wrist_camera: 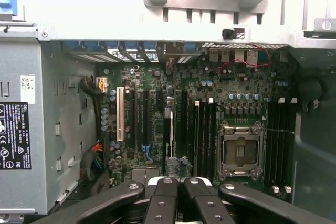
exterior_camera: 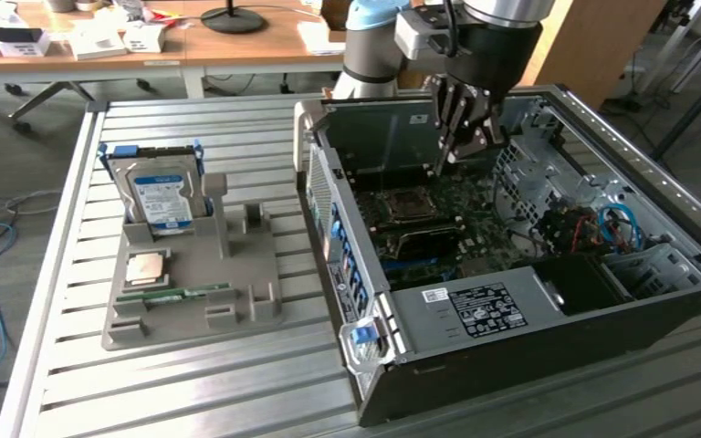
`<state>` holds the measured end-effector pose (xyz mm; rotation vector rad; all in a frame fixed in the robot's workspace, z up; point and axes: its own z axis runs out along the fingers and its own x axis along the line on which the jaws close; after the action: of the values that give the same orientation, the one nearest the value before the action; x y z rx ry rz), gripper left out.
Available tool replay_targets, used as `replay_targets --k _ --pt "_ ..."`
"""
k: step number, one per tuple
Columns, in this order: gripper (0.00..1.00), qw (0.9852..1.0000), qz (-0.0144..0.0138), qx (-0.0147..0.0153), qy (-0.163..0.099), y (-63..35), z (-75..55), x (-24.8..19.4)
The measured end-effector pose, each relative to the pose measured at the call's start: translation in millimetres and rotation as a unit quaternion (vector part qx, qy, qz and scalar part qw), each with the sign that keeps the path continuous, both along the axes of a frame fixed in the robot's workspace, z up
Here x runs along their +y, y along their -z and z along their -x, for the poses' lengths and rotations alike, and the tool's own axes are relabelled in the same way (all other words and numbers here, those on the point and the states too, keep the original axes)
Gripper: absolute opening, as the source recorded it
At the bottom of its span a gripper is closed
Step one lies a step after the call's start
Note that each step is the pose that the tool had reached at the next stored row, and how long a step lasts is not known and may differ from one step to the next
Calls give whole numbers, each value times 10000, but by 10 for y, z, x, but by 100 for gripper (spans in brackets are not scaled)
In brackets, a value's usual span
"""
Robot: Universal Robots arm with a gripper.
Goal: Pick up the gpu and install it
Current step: 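Press down on the gpu until it lock into place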
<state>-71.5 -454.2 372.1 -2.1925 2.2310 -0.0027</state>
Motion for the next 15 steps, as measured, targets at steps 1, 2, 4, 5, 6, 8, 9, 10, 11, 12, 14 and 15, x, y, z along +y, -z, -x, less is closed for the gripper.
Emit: replay_targets --k 1,2,4,5,6,8,9,10,11,12,14,15 --pt "11 10000 0 2 9 0 -1 0" --pt "11 10000 0 1 10 0 -1 0" --pt "11 10000 -17 1 11 3 -1 2" --pt "11 10000 -25 -1 12 7 -2 10" --pt "11 10000 -28 -1 14 10 -2 22" --pt "11 10000 -33 -1 19 16 -1 50" --pt "11 10000 -36 -1 20 20 -2 65" --pt "11 10000 -38 -1 22 24 -2 78" --pt "11 10000 -43 -1 25 27 -2 88" --pt "11 10000 -51 -1 26 31 -2 93" --pt "11 10000 -92 -1 35 42 -2 93" --pt "11 9999 -117 -1 41 52 -1 94"
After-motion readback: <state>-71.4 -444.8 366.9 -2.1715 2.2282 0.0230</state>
